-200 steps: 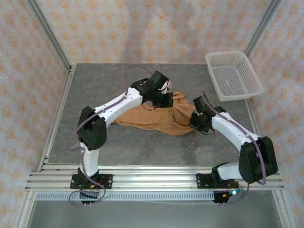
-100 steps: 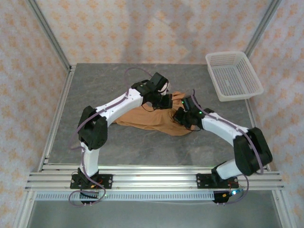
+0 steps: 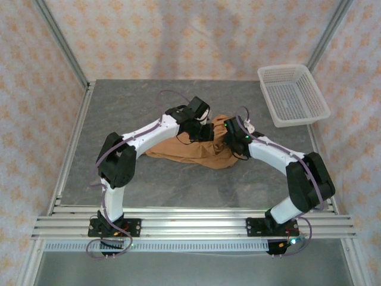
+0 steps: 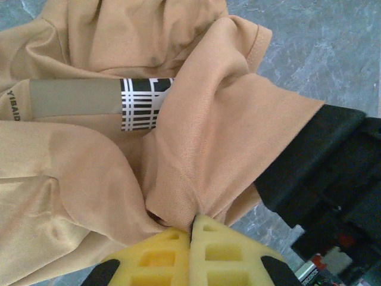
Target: Fold the inside-out t-shirt
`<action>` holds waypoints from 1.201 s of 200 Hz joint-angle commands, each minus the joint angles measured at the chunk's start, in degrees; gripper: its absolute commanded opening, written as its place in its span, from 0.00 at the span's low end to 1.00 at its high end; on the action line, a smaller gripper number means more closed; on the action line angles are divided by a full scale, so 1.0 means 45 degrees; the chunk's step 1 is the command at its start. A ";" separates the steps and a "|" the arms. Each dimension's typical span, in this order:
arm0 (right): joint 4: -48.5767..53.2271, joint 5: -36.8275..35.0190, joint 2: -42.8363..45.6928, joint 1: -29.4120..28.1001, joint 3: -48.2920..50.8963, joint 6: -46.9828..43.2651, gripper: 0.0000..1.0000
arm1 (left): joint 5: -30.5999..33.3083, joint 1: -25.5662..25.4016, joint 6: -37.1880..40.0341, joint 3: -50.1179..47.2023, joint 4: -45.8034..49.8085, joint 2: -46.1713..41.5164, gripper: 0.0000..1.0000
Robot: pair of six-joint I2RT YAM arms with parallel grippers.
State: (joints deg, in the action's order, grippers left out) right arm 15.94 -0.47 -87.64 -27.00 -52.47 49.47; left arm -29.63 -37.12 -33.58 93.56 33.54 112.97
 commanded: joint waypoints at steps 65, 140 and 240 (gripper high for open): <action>-0.1523 0.1764 0.2475 -0.0459 0.2209 0.1396 0.23 | -0.0364 0.0672 -0.0388 -0.0342 -0.0773 -0.0304 0.00; -0.2501 0.2214 0.1539 -0.1071 0.2059 0.1596 0.23 | -0.0407 0.0699 -0.0418 -0.0420 -0.0812 -0.0210 0.00; -0.2731 0.2090 0.0150 -0.1069 0.0712 0.1410 0.33 | -0.0408 0.0730 -0.0330 -0.0829 -0.0832 -0.0504 0.00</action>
State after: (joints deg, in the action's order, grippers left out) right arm 4.14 10.15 -87.68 -31.73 -47.86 56.36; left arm -31.11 -34.02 -34.70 90.89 30.59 112.97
